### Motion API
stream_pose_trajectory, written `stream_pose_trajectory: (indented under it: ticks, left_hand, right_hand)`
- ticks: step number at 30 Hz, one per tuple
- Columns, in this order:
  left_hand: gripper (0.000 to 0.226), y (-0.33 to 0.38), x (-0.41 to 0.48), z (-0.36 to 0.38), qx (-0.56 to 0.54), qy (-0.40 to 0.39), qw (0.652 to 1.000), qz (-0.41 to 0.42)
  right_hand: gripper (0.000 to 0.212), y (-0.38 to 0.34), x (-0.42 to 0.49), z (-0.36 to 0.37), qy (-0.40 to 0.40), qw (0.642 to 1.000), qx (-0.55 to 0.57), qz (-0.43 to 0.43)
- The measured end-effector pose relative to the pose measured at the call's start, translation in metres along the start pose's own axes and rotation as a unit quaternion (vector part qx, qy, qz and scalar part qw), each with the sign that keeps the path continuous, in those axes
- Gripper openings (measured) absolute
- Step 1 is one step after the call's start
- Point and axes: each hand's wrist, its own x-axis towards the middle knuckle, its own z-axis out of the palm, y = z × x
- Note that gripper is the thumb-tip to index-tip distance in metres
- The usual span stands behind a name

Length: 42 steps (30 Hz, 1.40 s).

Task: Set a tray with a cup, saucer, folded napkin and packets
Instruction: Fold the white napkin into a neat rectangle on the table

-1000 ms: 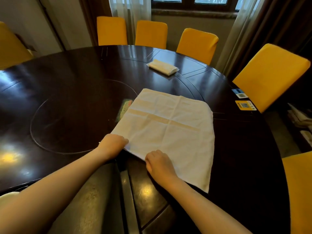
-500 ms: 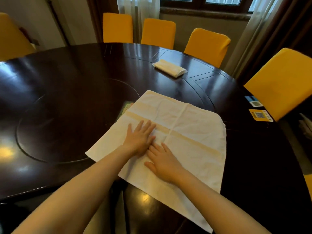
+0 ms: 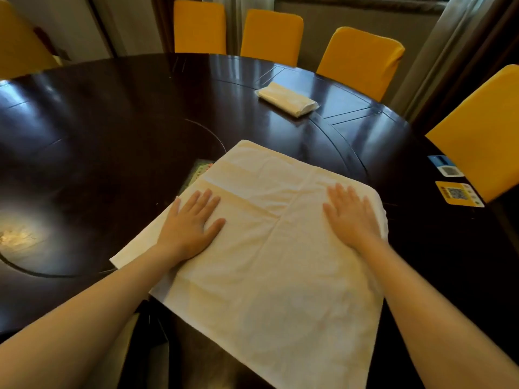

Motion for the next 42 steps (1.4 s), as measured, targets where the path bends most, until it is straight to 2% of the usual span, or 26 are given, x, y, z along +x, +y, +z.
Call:
stream_pose_trajectory:
  ticks: [4, 7, 8, 10, 12, 13, 16, 23, 25, 28, 30, 31, 33, 35, 37, 39, 42]
  left_hand:
    - [0.068, -0.014, -0.002, -0.004, -0.004, 0.007, 0.998, -0.070]
    - [0.059, 0.002, 0.007, -0.008, 0.009, 0.034, 0.991, -0.127]
    - [0.057, 0.016, 0.016, -0.009, 0.018, 0.055, 0.992, -0.112]
    - [0.054, 0.053, 0.037, -0.010, 0.008, 0.074, 0.996, -0.046]
    - [0.055, 0.084, 0.057, -0.007, 0.006, 0.041, 0.999, 0.003]
    - [0.056, 0.089, 0.064, -0.004, 0.010, 0.016, 1.000, 0.006]
    - [0.054, 0.072, 0.073, 0.003, -0.020, -0.022, 0.999, -0.028]
    - [0.061, 0.023, 0.074, 0.002, -0.015, 0.018, 0.996, -0.080]
    - [0.062, 0.011, 0.071, 0.000, -0.015, 0.032, 0.994, -0.104]
    - [0.062, 0.009, 0.067, -0.004, -0.030, 0.031, 0.987, -0.153]
    - [0.060, 0.030, 0.059, -0.009, -0.017, 0.042, 0.983, -0.181]
    - [0.058, 0.049, 0.053, -0.010, -0.002, 0.053, 0.986, -0.160]
    - [0.057, 0.098, 0.028, -0.005, -0.007, 0.048, 0.998, -0.041]
    - [0.061, 0.157, -0.013, 0.005, -0.056, 0.007, 0.995, 0.086]
    - [0.072, 0.206, -0.061, 0.013, -0.089, -0.034, 0.981, 0.168]
    - [0.084, 0.237, -0.102, 0.017, -0.084, -0.057, 0.972, 0.211]
    - [0.090, 0.254, -0.142, 0.021, -0.012, -0.079, 0.970, 0.229]
  right_hand:
    - [0.057, 0.037, 0.012, -0.010, 0.021, 0.998, -0.029, 0.058]
    - [0.056, 0.017, 0.017, -0.015, 0.068, 0.992, -0.031, 0.098]
    - [0.055, -0.003, 0.018, -0.016, 0.083, 0.994, -0.003, 0.072]
    - [0.054, -0.052, 0.017, -0.007, 0.058, 0.997, 0.027, -0.053]
    - [0.053, -0.095, 0.009, 0.009, 0.016, 0.988, -0.004, -0.154]
    - [0.052, -0.103, 0.008, 0.015, 0.005, 0.986, -0.006, -0.167]
    - [0.053, -0.078, 0.017, 0.017, 0.009, 0.993, 0.001, -0.116]
    - [0.060, 0.034, 0.029, -0.005, 0.057, 0.996, -0.001, 0.070]
    - [0.064, 0.053, 0.024, -0.006, 0.047, 0.990, 0.067, 0.114]
    - [0.071, 0.063, 0.014, -0.007, 0.020, 0.956, 0.231, 0.182]
    - [0.062, 0.064, 0.002, -0.010, 0.028, 0.942, 0.275, 0.188]
    - [0.055, 0.065, -0.005, -0.011, 0.045, 0.939, 0.290, 0.182]
    - [0.049, 0.067, -0.018, -0.010, 0.085, 0.919, 0.328, 0.203]
    - [0.042, 0.068, -0.030, -0.009, 0.112, 0.896, 0.347, 0.255]
    - [0.031, 0.068, -0.040, -0.006, 0.114, 0.882, 0.365, 0.275]
    - [0.040, 0.064, -0.050, -0.004, 0.126, 0.866, 0.392, 0.284]
    - [0.034, 0.060, -0.063, -0.004, 0.168, 0.848, 0.411, 0.289]
